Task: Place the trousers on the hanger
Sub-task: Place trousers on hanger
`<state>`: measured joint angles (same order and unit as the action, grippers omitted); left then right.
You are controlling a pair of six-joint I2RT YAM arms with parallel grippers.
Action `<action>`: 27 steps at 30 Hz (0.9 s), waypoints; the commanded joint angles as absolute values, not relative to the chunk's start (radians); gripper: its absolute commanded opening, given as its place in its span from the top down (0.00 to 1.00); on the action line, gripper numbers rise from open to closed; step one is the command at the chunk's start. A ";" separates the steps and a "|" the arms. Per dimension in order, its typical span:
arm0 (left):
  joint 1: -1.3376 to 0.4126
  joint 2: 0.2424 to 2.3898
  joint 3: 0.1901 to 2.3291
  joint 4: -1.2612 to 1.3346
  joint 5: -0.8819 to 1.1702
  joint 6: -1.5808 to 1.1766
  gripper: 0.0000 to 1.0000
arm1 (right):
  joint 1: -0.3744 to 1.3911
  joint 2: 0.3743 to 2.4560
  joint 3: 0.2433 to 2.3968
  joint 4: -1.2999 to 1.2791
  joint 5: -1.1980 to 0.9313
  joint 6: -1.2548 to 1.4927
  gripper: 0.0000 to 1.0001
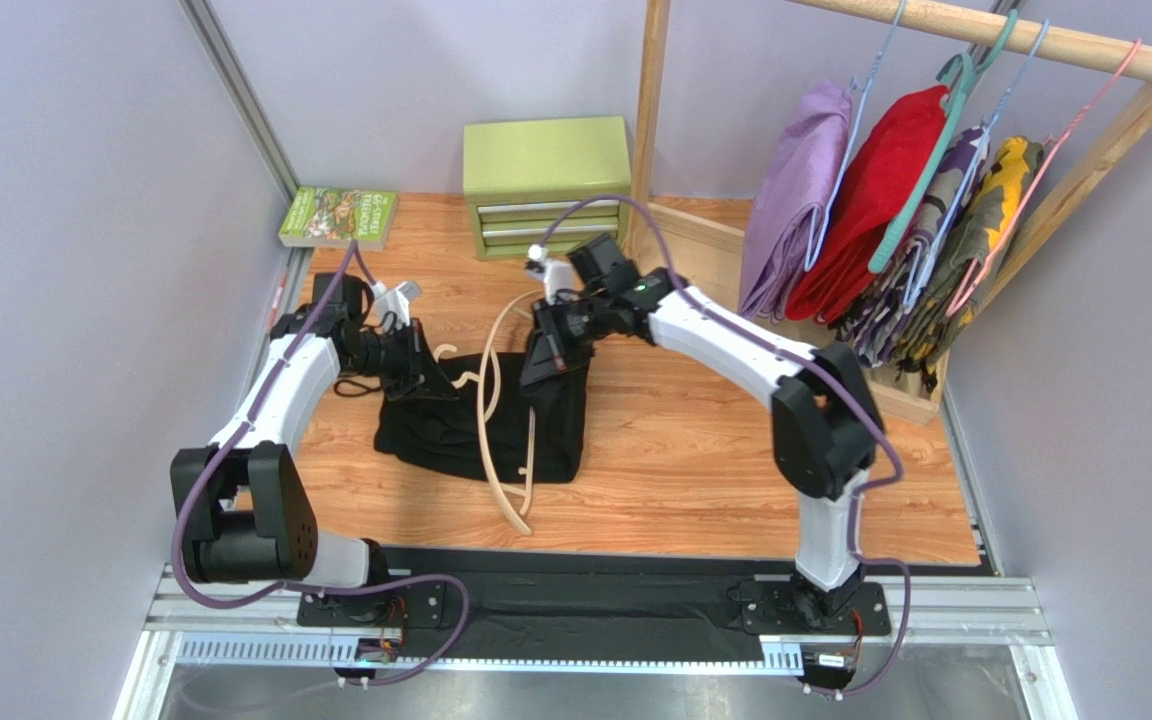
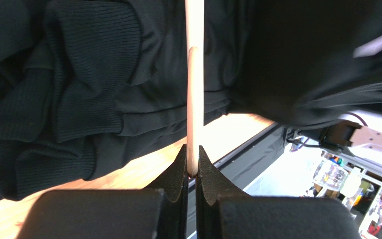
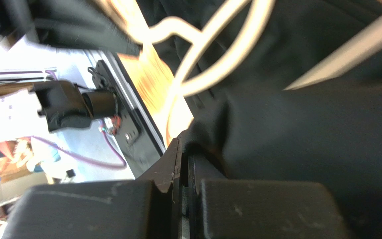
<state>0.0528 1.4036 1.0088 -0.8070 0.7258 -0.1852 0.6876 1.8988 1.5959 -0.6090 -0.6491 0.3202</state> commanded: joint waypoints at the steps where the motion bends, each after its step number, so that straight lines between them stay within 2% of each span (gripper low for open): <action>1: 0.057 1.350 1.005 -0.761 0.778 -0.215 1.00 | 0.771 2.069 1.684 -0.404 -0.692 0.491 1.00; 5: 0.084 1.341 0.993 -0.764 0.802 -0.219 1.00 | 0.805 2.166 1.713 -0.328 -0.666 0.525 0.99; 6: 0.090 1.342 0.991 -0.764 0.811 -0.221 1.00 | 0.805 2.178 1.713 -0.324 -0.670 0.531 0.94; 7: 0.094 1.345 0.988 -0.764 0.821 -0.218 1.00 | 0.804 2.183 1.709 -0.316 -0.673 0.522 0.76; 9: 0.103 1.354 0.989 -0.761 0.831 -0.215 1.00 | 0.795 2.172 1.698 -0.319 -0.702 0.497 0.60; 10: 0.104 1.359 0.991 -0.759 0.833 -0.213 1.00 | 0.790 2.160 1.692 -0.319 -0.703 0.483 0.43; 11: 0.107 1.365 0.992 -0.759 0.838 -0.213 1.00 | 0.784 2.143 1.680 -0.318 -0.707 0.477 0.37; 13: 0.109 1.368 0.996 -0.756 0.841 -0.213 1.00 | 0.769 2.096 1.681 -0.343 -0.724 0.448 0.32; 21: 0.117 1.364 0.988 -0.744 0.844 -0.224 1.00 | 0.683 1.956 1.625 -0.440 -0.847 0.422 0.37; 23: 0.117 1.364 0.983 -0.739 0.845 -0.229 1.00 | 0.667 1.934 1.592 -0.443 -0.829 0.416 0.48; 24: 0.117 1.365 0.983 -0.735 0.851 -0.233 1.00 | 0.657 1.928 1.550 -0.452 -0.781 0.390 0.61; 26: 0.117 1.365 0.985 -0.729 0.859 -0.236 1.00 | 0.655 1.934 1.526 -0.453 -0.694 0.368 0.71; 27: 0.117 1.364 0.985 -0.726 0.865 -0.242 1.00 | 0.655 1.943 1.511 -0.437 -0.671 0.354 0.81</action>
<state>0.1127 1.3720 0.9810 -0.7650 0.8021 -0.2134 0.6552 1.9343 1.5719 -0.4282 -0.7750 0.4076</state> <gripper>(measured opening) 0.040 0.313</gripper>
